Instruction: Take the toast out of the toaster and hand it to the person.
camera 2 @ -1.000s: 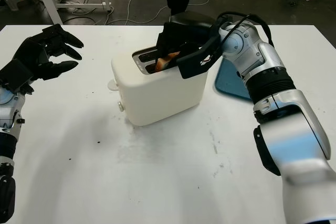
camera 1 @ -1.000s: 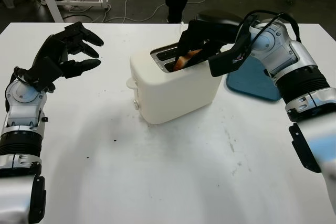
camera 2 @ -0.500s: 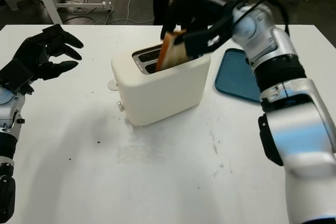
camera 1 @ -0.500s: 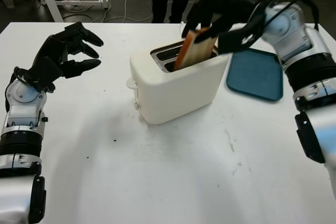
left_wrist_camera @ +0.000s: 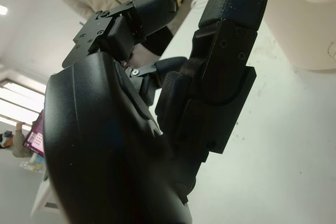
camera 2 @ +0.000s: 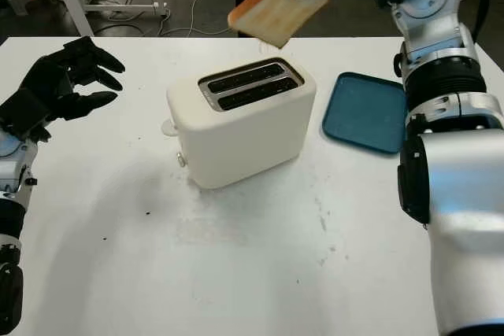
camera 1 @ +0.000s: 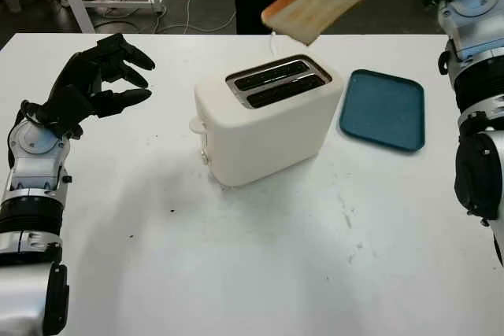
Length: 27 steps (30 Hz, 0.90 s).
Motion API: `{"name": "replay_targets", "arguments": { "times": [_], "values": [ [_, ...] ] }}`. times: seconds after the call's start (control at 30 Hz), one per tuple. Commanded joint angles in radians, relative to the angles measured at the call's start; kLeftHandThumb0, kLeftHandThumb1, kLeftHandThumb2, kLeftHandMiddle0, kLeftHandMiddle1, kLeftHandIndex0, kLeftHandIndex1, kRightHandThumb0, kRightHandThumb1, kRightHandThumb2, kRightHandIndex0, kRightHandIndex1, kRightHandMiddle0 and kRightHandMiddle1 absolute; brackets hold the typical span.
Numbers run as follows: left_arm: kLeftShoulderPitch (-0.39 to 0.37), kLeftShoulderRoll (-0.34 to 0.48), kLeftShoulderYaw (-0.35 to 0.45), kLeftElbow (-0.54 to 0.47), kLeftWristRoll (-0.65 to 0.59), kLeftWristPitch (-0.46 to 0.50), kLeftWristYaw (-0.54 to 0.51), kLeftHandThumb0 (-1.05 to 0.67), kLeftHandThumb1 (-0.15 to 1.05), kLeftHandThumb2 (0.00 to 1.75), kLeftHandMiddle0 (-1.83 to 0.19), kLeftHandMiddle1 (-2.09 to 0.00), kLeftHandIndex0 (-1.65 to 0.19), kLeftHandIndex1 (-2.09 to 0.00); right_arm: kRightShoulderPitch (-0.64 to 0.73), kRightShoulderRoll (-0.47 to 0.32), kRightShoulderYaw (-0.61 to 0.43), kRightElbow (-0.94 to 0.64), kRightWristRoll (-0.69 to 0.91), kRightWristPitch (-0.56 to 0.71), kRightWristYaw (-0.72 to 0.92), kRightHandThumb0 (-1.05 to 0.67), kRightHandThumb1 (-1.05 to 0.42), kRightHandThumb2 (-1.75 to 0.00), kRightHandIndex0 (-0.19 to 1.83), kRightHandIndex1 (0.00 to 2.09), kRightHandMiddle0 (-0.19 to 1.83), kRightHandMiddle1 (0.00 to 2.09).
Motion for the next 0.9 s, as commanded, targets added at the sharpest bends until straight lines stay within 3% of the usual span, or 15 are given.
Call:
{"name": "replay_targets", "arguments": {
  "times": [0.0, 0.13, 0.23, 0.53, 0.7, 0.87],
  "values": [
    [0.004, -0.002, 0.001, 0.000, 0.000, 0.003, 0.002, -1.05, 0.92, 0.01, -0.38, -1.41, -0.35, -1.30, -0.030, -0.005, -0.034, 0.020, 0.036, 0.059, -0.022, 0.00, -0.70, -0.02, 1.04, 0.81, 1.34, 0.09],
    [0.005, -0.001, 0.000, 0.000, 0.001, 0.002, 0.003, -1.05, 0.92, 0.01, -0.38, -1.40, -0.35, -1.29, -0.018, 0.002, -0.099, 0.036, 0.097, 0.129, -0.031, 0.00, -0.73, -0.03, 0.99, 0.89, 1.31, 0.09],
    [0.005, -0.002, 0.001, 0.001, 0.000, 0.004, 0.004, -1.05, 0.92, 0.01, -0.38, -1.40, -0.35, -1.29, -0.008, 0.005, -0.120, 0.038, 0.109, 0.177, -0.062, -0.06, -0.74, -0.03, 0.96, 0.91, 1.30, 0.10],
    [0.003, -0.003, 0.002, 0.005, -0.007, 0.007, -0.004, -1.05, 0.92, 0.00, -0.38, -1.39, -0.36, -1.28, 0.005, 0.026, -0.161, 0.051, 0.129, 0.279, -0.194, -0.01, -0.81, -0.03, 0.80, 0.98, 1.20, 0.07],
    [0.005, -0.002, 0.001, 0.001, -0.001, 0.006, 0.003, -1.05, 0.92, 0.00, -0.38, -1.39, -0.36, -1.28, 0.015, 0.035, -0.218, 0.065, 0.183, 0.288, -0.200, 0.04, -0.83, -0.02, 0.77, 1.05, 1.21, 0.09],
    [0.005, -0.002, 0.001, 0.001, 0.000, 0.005, 0.004, -1.05, 0.92, 0.00, -0.38, -1.39, -0.36, -1.28, 0.024, 0.031, -0.189, 0.074, 0.143, 0.299, -0.278, 0.03, -0.83, -0.02, 0.76, 1.07, 1.20, 0.10]
  ]
}}
